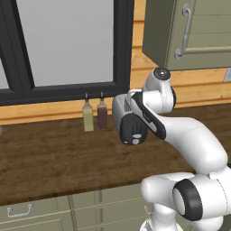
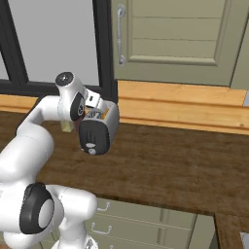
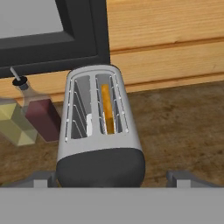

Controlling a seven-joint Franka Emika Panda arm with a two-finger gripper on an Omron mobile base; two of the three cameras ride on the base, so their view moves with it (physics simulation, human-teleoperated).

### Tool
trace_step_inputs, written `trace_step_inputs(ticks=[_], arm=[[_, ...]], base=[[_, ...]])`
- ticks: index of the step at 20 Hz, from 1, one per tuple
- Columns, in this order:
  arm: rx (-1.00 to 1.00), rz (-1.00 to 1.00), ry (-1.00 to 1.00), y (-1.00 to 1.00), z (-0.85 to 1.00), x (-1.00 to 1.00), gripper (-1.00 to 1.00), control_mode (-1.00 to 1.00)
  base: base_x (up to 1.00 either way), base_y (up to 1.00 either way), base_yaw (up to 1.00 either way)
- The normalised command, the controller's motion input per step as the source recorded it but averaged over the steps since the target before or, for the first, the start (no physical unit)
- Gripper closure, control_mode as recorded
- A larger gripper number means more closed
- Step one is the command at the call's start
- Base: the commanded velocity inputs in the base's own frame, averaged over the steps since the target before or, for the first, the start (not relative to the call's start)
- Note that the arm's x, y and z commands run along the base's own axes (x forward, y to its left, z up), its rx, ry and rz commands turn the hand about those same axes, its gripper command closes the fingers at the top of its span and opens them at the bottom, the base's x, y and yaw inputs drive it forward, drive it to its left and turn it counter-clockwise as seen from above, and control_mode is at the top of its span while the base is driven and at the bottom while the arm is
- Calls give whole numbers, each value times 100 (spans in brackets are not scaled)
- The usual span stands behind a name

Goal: Start the toaster. Once the lever pops up, take the bread to the plate on the dining counter.

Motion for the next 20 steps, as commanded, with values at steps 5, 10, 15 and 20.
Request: trace_step_inputs(ticks=[5, 10, 15, 20], arm=[[0, 0, 0, 0, 0, 0, -100, -100], [0, 0, 0, 0, 0, 0, -100, -100], [0, 0, 0, 0, 0, 0, -100, -100], [0, 0, 0, 0, 0, 0, -100, -100]], base=[[0, 0, 0], [0, 0, 0], [0, 0, 0], [0, 0, 0]])
